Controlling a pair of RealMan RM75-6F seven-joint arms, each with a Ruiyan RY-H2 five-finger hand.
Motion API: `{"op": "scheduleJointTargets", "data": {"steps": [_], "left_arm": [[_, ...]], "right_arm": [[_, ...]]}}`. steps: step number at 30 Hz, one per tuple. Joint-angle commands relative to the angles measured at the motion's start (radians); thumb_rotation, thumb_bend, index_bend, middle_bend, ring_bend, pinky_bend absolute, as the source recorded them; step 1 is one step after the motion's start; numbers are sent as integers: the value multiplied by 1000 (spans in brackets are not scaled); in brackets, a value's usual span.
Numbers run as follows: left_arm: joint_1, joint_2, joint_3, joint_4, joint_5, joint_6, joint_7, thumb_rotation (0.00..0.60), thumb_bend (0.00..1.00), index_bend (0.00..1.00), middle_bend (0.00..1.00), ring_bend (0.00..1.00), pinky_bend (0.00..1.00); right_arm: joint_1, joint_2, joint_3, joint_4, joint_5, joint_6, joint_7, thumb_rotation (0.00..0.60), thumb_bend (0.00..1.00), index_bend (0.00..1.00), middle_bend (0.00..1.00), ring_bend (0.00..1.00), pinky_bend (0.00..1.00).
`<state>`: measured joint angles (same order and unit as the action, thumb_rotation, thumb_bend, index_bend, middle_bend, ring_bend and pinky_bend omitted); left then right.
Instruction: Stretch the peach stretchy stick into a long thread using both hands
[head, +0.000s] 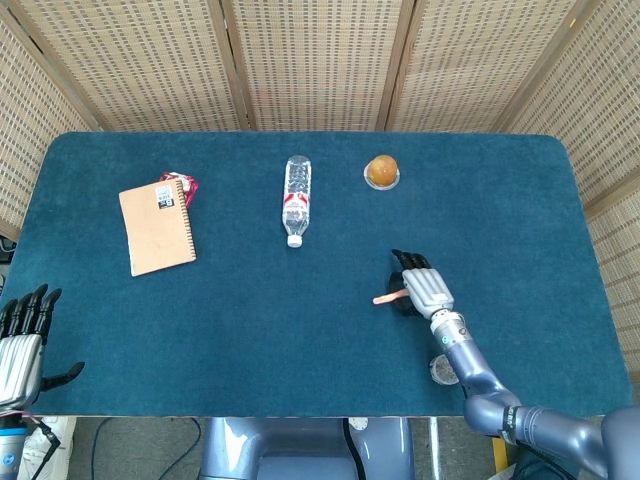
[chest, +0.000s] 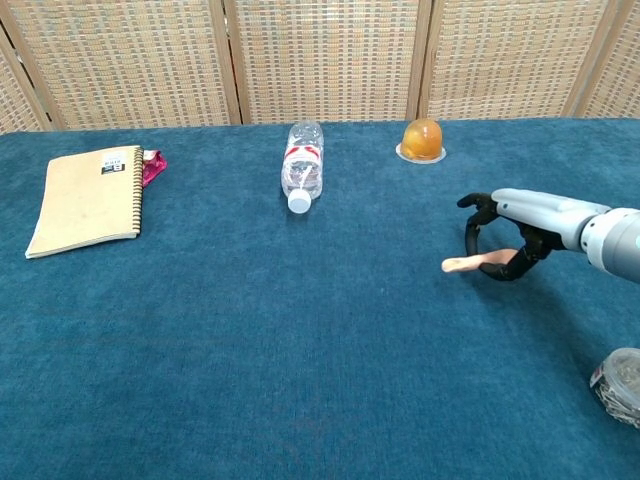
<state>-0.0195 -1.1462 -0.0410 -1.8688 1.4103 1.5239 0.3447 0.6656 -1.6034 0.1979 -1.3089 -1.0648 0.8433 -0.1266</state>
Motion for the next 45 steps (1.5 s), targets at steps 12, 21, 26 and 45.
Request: {"op": "scheduleJointTargets", "data": {"steps": [12, 21, 26, 45], "left_arm": [[-87, 91, -81, -17, 20, -37, 25, 600, 0, 0, 0, 0, 0], [-242, 134, -141, 65, 123, -158, -54, 600, 0, 0, 0, 0, 0], [-345, 73, -159, 147, 212, -209, -159, 600, 0, 166, 0, 0, 0], [-638, -236, -201, 343, 196, -402, -125, 600, 0, 404, 0, 0, 0]], "right_arm": [[130, 118, 168, -319, 321, -109, 17, 600, 583, 617, 116, 0, 0], [304, 106, 231, -359, 649, -97, -15, 600, 583, 628, 121, 0, 0], [359, 83, 235, -346, 741, -73, -13, 600, 584, 631, 124, 0, 0], [434, 23, 223, -332, 803, -22, -10, 600, 583, 643, 124, 0, 0]]}}
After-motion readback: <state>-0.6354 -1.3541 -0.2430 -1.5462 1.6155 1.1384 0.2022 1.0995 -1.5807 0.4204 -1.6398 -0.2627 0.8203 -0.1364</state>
